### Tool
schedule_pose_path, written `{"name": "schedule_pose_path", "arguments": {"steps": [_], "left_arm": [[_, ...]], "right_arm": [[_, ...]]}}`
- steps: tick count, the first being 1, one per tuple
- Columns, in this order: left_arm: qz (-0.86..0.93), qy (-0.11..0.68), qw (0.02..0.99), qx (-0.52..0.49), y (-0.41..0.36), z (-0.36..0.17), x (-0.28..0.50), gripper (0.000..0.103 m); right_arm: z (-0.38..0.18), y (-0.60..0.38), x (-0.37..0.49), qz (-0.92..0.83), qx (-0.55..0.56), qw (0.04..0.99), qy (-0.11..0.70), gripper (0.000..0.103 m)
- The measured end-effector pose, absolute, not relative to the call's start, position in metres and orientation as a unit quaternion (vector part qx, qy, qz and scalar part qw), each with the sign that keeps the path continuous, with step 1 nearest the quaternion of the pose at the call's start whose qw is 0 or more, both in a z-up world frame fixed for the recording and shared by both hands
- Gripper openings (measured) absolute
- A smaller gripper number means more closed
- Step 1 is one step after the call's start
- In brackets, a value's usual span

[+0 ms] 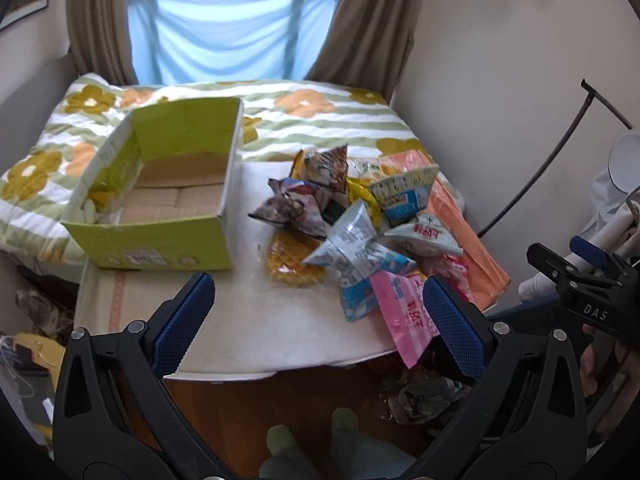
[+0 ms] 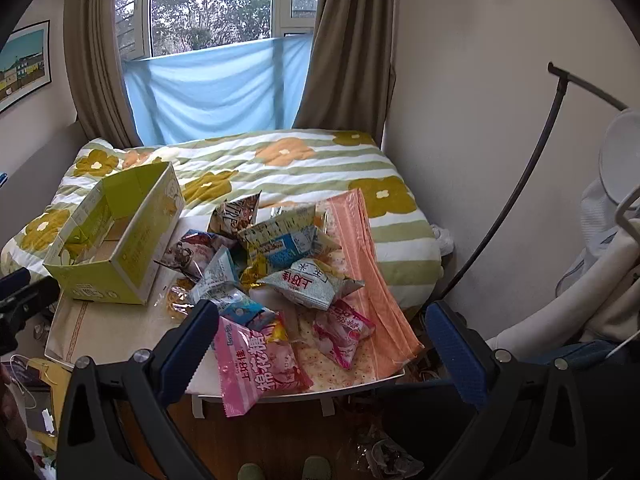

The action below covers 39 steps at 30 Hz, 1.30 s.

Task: Organize snacks
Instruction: 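Reach both grippers into the snack pile and grasp a bag each, then drop the pink marshmallow bag into the box with left while right drops rice bag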

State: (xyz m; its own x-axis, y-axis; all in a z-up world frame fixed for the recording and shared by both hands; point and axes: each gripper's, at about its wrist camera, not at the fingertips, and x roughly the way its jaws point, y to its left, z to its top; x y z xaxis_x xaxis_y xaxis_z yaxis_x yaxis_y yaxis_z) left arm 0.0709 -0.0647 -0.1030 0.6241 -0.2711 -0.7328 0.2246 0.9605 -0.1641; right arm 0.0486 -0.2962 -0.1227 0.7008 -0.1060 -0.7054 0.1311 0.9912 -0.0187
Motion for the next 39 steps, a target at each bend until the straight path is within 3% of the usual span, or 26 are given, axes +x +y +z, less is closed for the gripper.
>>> {"name": "schedule_pose_path", "arguments": {"steps": [18,22,30,35,36,37,39], "left_arm": [[-0.148,0.546,0.821,-0.08,-0.197,-0.244,0.119,0.102],[-0.139,0.558,0.812,-0.094,-0.207,-0.264,0.126,0.096],[-0.144,0.567,0.801,-0.126,-0.214,-0.287,0.126,0.067],[-0.146,0.561,0.804,-0.131,-0.217,-0.293,0.123,0.062],[-0.146,0.561,0.804,-0.131,-0.219,-0.294,0.124,0.062],[-0.146,0.56,0.805,-0.131,-0.219,-0.294,0.122,0.061],[-0.148,0.558,0.806,-0.13,-0.218,-0.292,0.12,0.06]], "right_arm": [[-0.231,-0.347,0.182,0.099,0.008,0.877,0.469,0.103],[-0.248,-0.339,0.207,0.141,-0.01,0.865,0.482,0.103],[-0.273,-0.334,0.228,0.188,-0.022,0.847,0.497,0.103],[-0.293,-0.331,0.24,0.207,-0.027,0.823,0.528,0.103],[-0.298,-0.33,0.242,0.204,-0.032,0.82,0.534,0.098],[-0.301,-0.33,0.243,0.2,-0.036,0.817,0.54,0.086],[-0.301,-0.331,0.242,0.201,-0.04,0.819,0.536,0.079]]}}
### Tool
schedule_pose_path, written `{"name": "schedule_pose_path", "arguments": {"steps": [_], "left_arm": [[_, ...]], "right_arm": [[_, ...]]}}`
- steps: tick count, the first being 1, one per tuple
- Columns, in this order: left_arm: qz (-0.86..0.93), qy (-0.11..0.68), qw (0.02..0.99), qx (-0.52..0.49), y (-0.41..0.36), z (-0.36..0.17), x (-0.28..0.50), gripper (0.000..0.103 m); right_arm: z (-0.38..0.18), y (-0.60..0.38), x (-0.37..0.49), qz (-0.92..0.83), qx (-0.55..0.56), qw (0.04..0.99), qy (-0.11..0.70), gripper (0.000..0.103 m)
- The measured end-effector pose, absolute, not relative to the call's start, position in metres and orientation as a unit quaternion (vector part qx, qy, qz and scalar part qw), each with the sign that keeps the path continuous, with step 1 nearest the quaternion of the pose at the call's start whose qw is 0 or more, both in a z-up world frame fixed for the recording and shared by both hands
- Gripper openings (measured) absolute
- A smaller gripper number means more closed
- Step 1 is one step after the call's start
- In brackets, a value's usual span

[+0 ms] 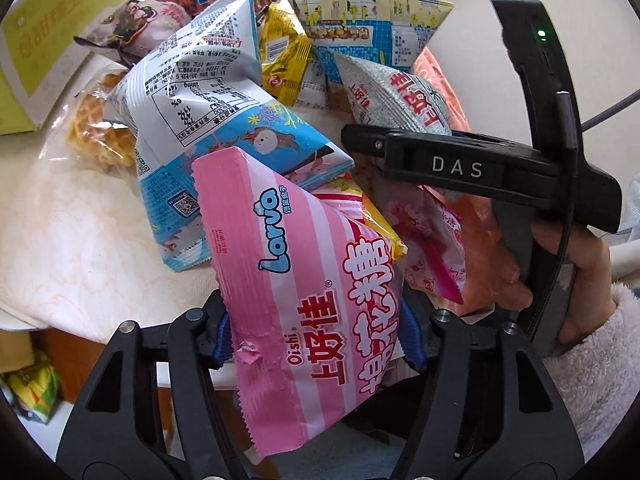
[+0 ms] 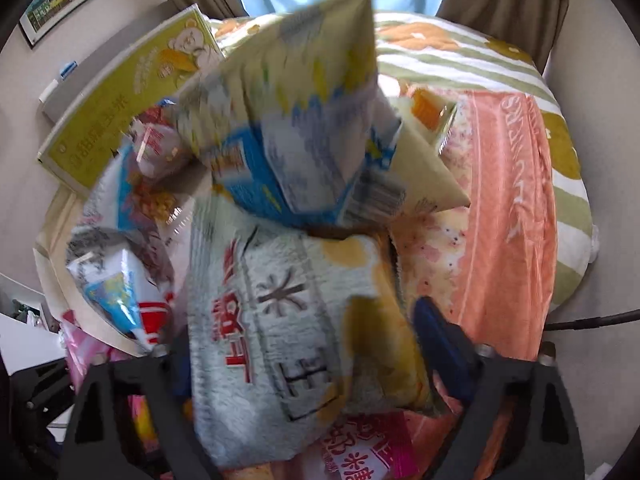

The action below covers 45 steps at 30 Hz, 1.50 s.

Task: Organize snacks
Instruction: 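Drop the pink marshmallow bag into the box with left while right drops rice bag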

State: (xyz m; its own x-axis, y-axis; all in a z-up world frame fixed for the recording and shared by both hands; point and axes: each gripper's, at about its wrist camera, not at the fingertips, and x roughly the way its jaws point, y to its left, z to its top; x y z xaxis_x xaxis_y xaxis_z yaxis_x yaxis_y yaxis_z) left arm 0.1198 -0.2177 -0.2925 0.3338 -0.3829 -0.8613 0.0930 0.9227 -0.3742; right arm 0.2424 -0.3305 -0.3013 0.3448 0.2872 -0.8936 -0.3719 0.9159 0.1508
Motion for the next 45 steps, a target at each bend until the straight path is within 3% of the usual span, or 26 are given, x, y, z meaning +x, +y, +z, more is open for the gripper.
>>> {"name": "schedule_pose_path", "arguments": {"steps": [4,14,26,37,45], "left_arm": [[-0.154,0.551,0.811,-0.125,-0.213,-0.286,0.113,0.059],[-0.172,0.528,0.824,-0.113,-0.203,-0.272,0.099,0.059],[-0.153,0.45,0.871,-0.125,-0.158,-0.199,0.084,0.059],[-0.106,0.374,0.911,-0.138,-0.038,-0.136,0.116,0.059],[-0.084,0.377,0.915,-0.119,0.088,-0.114,0.187,0.059]], "right_arm": [[-0.295,-0.335,0.24,0.195,-0.028,0.826,0.527,0.066],[-0.258,-0.349,0.211,0.179,-0.005,0.841,0.511,0.065],[-0.185,-0.329,0.173,0.182,-0.012,0.869,0.461,0.065],[-0.121,-0.257,0.179,0.207,-0.021,0.892,0.401,0.065],[-0.106,-0.155,0.218,0.217,-0.017,0.893,0.393,0.065]]}}
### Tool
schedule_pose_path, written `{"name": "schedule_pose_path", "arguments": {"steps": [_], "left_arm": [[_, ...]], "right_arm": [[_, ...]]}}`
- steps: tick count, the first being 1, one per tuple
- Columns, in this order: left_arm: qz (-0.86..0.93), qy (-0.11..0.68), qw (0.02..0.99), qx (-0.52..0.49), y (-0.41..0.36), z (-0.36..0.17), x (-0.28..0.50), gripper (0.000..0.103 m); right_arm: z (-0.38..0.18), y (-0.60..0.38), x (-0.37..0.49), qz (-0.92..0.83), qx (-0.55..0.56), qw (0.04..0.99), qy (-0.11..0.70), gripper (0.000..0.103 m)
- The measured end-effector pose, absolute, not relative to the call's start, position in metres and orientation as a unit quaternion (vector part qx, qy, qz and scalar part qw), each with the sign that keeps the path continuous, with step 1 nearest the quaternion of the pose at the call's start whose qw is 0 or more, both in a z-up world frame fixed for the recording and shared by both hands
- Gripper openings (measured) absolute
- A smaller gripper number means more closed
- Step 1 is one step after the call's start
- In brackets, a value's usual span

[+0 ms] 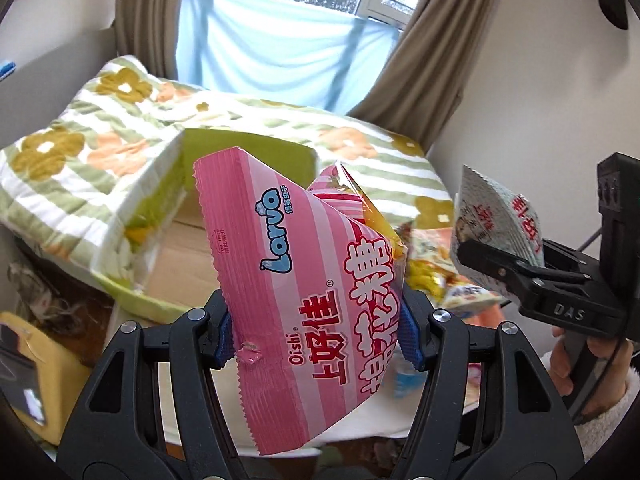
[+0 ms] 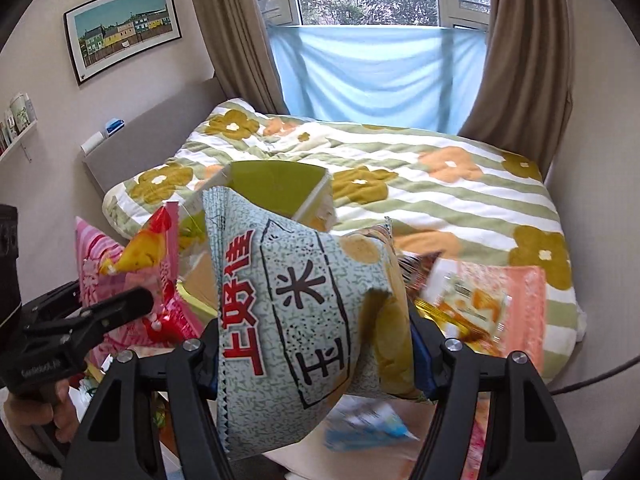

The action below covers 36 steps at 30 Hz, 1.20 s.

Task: Organize snacks
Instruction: 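Drop the pink marshmallow bag into the box with left while right drops rice bag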

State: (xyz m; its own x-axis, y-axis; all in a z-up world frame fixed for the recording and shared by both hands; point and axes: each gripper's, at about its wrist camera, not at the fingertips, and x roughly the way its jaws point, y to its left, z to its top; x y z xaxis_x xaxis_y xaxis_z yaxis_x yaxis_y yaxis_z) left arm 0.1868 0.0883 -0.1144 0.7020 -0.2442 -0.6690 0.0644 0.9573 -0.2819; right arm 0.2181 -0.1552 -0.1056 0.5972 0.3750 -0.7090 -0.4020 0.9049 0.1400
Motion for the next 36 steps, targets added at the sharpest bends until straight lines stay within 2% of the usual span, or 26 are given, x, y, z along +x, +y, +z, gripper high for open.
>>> {"name": "schedule_pose_path", "arguments": {"steps": [8,17,18,22,36], "left_arm": [[-0.091,0.423,0.897,-0.094,0.185,-0.135,0.265,0.059],[-0.106,0.489,0.864,-0.058,0.201,-0.185,0.308,0.06],[-0.11,0.498,0.858,-0.061,0.199,-0.189,0.311,0.062],[-0.1,0.533,0.837,-0.075,0.201,-0.207,0.319,0.092],[-0.028,0.508,0.853,-0.115,0.225,-0.199,0.266,0.094]], "right_arm": [[-0.118,-0.06,0.254,0.2,-0.002,0.886,0.418,0.065],[-0.146,-0.009,0.278,0.176,0.025,0.869,0.462,0.065],[-0.148,-0.004,0.279,0.173,0.024,0.868,0.465,0.065],[-0.156,0.001,0.288,0.174,0.02,0.862,0.476,0.065],[-0.18,0.012,0.304,0.207,0.005,0.849,0.487,0.065]]}}
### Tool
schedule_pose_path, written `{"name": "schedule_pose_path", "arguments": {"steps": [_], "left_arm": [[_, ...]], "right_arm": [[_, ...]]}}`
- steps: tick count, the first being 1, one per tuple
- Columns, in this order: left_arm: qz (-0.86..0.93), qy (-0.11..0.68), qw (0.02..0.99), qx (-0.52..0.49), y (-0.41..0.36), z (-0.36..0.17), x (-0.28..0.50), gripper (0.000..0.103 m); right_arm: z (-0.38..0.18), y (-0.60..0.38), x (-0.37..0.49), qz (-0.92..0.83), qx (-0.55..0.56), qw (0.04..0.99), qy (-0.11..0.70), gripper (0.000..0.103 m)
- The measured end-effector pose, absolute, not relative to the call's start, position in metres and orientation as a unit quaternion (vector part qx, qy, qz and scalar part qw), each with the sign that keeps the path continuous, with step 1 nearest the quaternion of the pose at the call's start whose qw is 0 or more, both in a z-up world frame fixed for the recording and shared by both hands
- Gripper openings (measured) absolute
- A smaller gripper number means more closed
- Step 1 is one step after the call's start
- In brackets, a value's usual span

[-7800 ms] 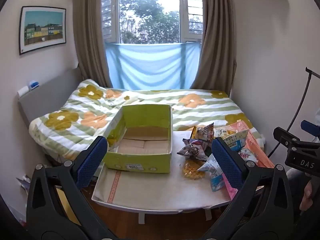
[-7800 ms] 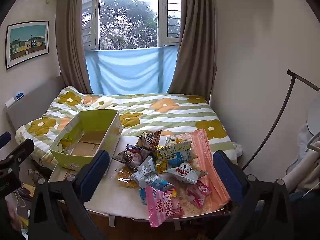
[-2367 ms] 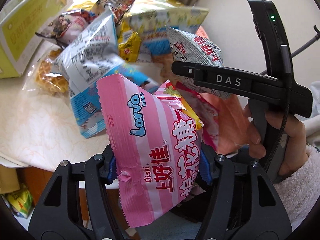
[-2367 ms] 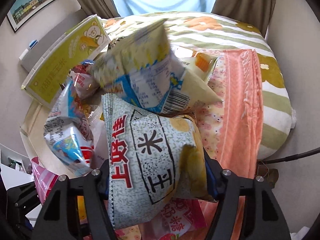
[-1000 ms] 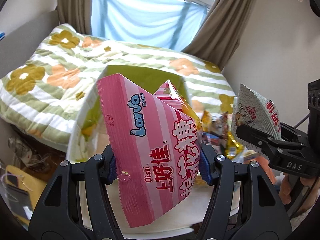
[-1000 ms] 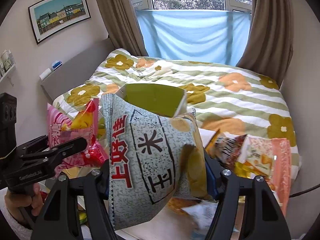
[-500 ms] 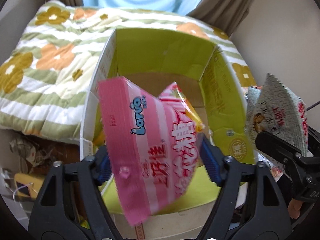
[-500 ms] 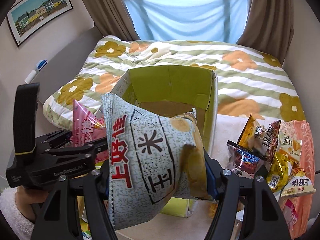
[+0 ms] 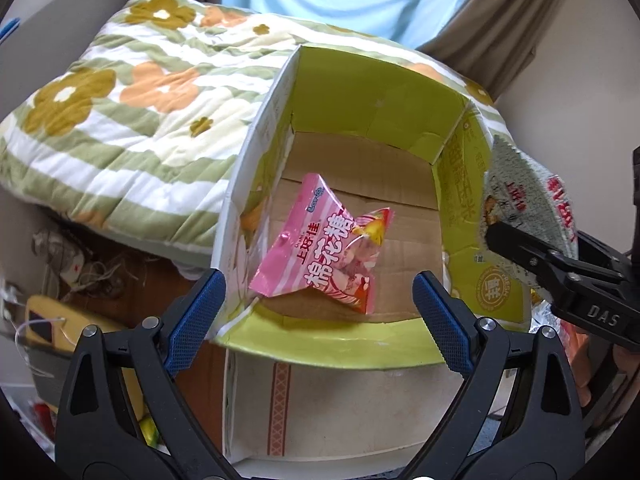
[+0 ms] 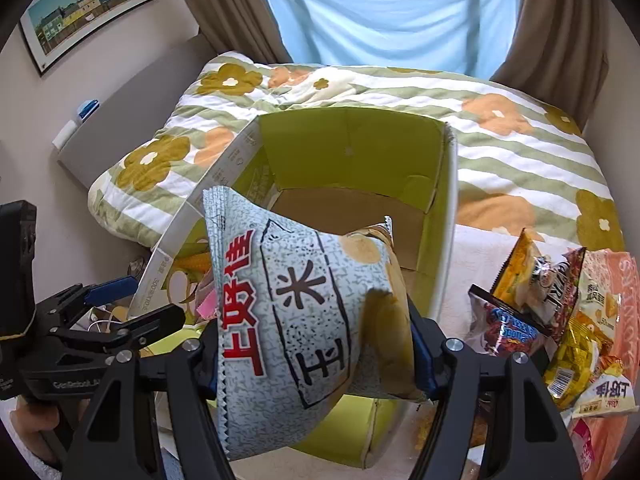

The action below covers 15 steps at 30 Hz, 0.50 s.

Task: Organize snacks
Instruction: 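Drop the pink marshmallow bag into the box with left while right drops rice bag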

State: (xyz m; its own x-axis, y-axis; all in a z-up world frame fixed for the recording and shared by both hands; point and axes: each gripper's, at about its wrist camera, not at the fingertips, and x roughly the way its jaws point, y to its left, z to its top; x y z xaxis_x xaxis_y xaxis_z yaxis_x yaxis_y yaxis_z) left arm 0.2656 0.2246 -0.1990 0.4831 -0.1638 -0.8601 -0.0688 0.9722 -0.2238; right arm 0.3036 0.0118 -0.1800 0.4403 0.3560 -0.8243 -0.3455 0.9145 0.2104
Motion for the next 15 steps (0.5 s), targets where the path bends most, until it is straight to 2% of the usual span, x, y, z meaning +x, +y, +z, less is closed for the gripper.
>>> {"name": "schedule_pose_path", "arguments": {"steps": [5,10,11,13,15], "left_arm": [[-0.012,0.491,0.864,-0.112,0.231,-0.188,0.258,0.094],[-0.01,0.485,0.865,-0.127,0.238,-0.185,0.249,0.094],[-0.008,0.484,0.866,-0.126,0.238,-0.184,0.247,0.094],[-0.005,0.482,0.868,-0.121,0.239,-0.182,0.243,0.094],[-0.002,0.479,0.87,-0.115,0.239,-0.18,0.238,0.094]], "right_arm": [[-0.188,0.021,0.306,0.221,-0.009,0.845,0.487,0.065],[-0.191,0.024,0.303,0.221,-0.004,0.851,0.477,0.073],[-0.191,0.024,0.302,0.221,-0.002,0.853,0.472,0.077],[-0.191,0.023,0.3,0.222,-0.001,0.856,0.466,0.099],[-0.189,0.023,0.297,0.226,0.002,0.86,0.458,0.102]]}}
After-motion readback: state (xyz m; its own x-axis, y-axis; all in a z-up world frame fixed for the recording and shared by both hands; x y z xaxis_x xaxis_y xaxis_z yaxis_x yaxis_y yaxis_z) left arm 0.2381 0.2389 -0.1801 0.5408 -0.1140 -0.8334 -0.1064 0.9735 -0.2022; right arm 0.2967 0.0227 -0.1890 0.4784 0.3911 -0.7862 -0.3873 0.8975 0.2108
